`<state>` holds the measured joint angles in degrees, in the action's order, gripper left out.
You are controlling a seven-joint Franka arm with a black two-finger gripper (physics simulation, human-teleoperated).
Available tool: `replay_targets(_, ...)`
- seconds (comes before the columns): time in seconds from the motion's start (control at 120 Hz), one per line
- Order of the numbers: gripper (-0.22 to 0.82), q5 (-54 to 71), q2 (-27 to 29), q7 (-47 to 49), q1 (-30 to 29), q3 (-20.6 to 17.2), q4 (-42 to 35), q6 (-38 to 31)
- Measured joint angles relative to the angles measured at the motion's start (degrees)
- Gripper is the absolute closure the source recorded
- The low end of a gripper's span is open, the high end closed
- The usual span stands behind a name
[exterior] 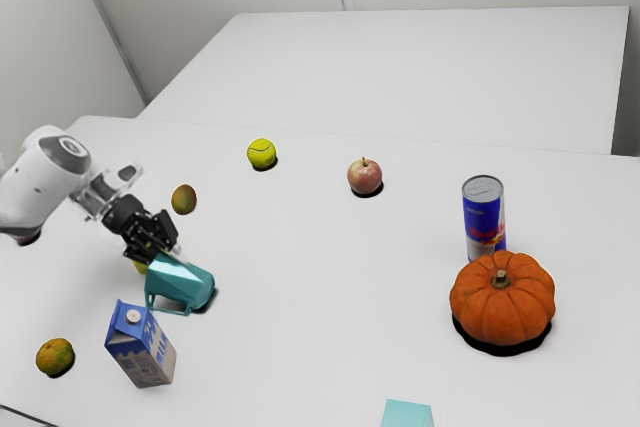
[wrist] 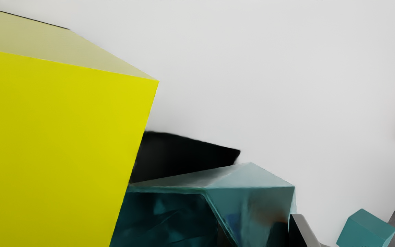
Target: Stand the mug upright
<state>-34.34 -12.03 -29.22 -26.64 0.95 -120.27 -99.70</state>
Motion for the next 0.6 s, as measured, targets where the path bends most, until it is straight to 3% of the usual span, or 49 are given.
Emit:
replay_targets(0.15, 0.72, -0.40, 1.79, 1.06, 1.78, -0.06, 0.04, 0.19)
replay_targets(0.367, 0.76, -0.48, 2.79, 2.97, 3.70, -0.10, -0.12, 0.04)
replay_targets(0.6, 0.77, 12.38, 7.98, 6.61, 14.18, -1.26, 0.35, -5.76)
